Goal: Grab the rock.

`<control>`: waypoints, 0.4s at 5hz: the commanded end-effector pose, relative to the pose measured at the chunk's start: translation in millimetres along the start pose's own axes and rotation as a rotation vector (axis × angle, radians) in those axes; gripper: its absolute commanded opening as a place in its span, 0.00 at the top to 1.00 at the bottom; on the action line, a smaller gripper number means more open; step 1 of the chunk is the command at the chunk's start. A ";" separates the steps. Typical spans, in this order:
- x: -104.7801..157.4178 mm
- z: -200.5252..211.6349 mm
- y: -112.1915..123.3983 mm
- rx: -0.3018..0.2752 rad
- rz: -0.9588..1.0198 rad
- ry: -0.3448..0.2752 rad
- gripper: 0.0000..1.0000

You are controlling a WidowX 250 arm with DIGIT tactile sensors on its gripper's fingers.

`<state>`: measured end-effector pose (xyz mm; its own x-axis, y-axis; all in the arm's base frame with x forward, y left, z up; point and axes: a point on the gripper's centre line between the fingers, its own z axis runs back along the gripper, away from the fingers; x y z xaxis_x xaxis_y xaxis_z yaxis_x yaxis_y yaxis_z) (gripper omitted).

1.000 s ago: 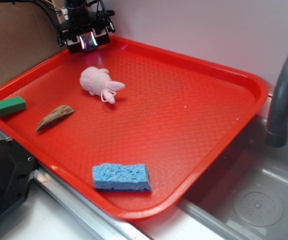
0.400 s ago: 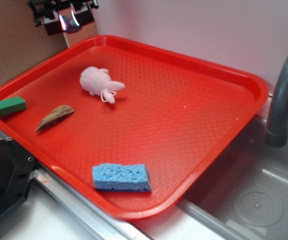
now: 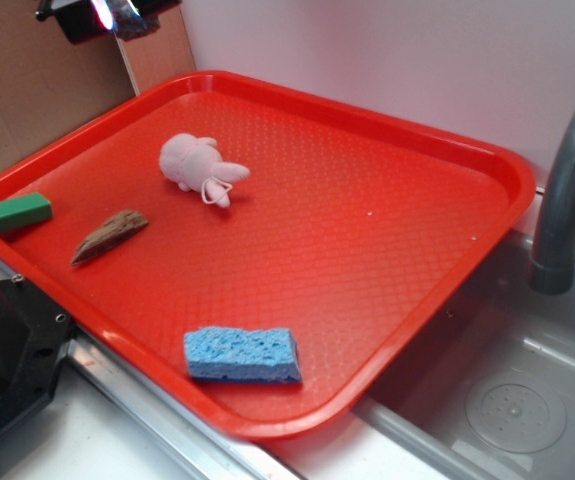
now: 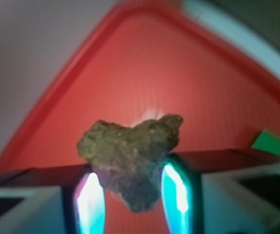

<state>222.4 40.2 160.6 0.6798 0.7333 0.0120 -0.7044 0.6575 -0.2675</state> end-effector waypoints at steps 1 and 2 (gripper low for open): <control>-22.7 51.1 -18.7 -0.078 -0.367 0.095 1.00; -26.3 59.0 -7.2 -0.060 -0.454 0.141 1.00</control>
